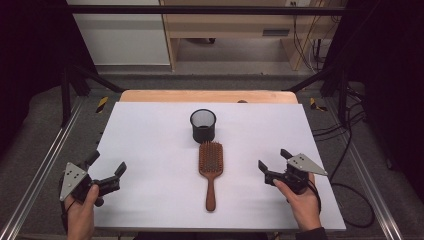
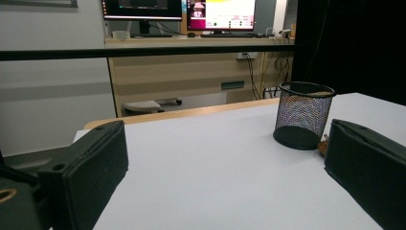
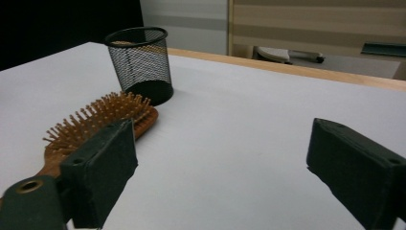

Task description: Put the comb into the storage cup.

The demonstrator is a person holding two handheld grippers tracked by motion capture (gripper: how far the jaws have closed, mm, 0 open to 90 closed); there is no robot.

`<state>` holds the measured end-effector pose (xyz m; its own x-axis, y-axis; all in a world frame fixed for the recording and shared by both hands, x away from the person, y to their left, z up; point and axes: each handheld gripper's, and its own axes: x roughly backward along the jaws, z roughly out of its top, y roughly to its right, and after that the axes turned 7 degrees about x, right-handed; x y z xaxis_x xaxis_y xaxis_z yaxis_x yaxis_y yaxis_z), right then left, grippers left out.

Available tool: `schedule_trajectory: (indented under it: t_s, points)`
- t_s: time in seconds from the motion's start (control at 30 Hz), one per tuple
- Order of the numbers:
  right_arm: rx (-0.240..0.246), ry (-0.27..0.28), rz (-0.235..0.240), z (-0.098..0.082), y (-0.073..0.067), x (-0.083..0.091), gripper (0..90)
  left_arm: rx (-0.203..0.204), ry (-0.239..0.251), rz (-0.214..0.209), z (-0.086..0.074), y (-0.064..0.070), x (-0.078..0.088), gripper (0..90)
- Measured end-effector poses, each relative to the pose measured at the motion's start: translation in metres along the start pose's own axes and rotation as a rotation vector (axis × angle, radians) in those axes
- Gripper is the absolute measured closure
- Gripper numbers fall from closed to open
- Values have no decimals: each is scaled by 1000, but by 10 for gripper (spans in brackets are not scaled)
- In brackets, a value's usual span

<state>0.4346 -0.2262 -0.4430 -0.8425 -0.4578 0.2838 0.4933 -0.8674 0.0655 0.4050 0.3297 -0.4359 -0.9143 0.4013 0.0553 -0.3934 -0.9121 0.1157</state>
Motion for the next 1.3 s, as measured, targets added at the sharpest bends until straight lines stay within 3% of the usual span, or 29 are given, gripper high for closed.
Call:
schedule_trajectory:
  t_s: [0.13, 0.27, 0.4, 0.47, 0.5, 0.53, 0.57, 0.67, 0.7, 0.73, 0.87, 1.03, 1.3]
  points:
    - [13, -9, 41, 3, -7, -3, 207, -7, -4, -2, 0, 2, -1, 14]
    - [49, -28, 92, 10, -24, -9, 426, -13, -7, -7, -1, 3, -1, 15]
    - [95, -38, 173, 16, -46, -16, 619, -5, -8, -4, -1, 3, -2, 16]
    - [110, -42, 195, 17, -53, -19, 664, -6, -9, -2, -2, 3, -2, 16]
    - [156, -61, 240, 19, -73, -27, 743, -9, -14, 2, -3, 3, -2, 16]
    - [156, -61, 240, 19, -73, -27, 743, -9, -14, 2, -3, 3, -2, 17]
    - [200, -79, 286, 19, -93, -34, 803, -10, -18, 4, -3, 4, -2, 17]
    - [241, -101, 340, 19, -114, -41, 854, -11, -17, 4, -3, 4, -2, 17]
    - [241, -101, 340, 19, -114, -41, 854, -11, -17, 4, -3, 4, -2, 17]
    - [263, -119, 375, 19, -129, -45, 883, -12, -17, 3, -3, 4, -2, 17]
    - [294, -150, 416, 17, -146, -50, 900, -19, -21, 1, -3, 4, -2, 17]
    - [303, -187, 446, 16, -160, -55, 900, -20, -19, -2, -3, 5, -2, 17]
    - [325, -257, 478, 14, -171, -61, 900, -38, -26, -4, -3, 6, -3, 17]
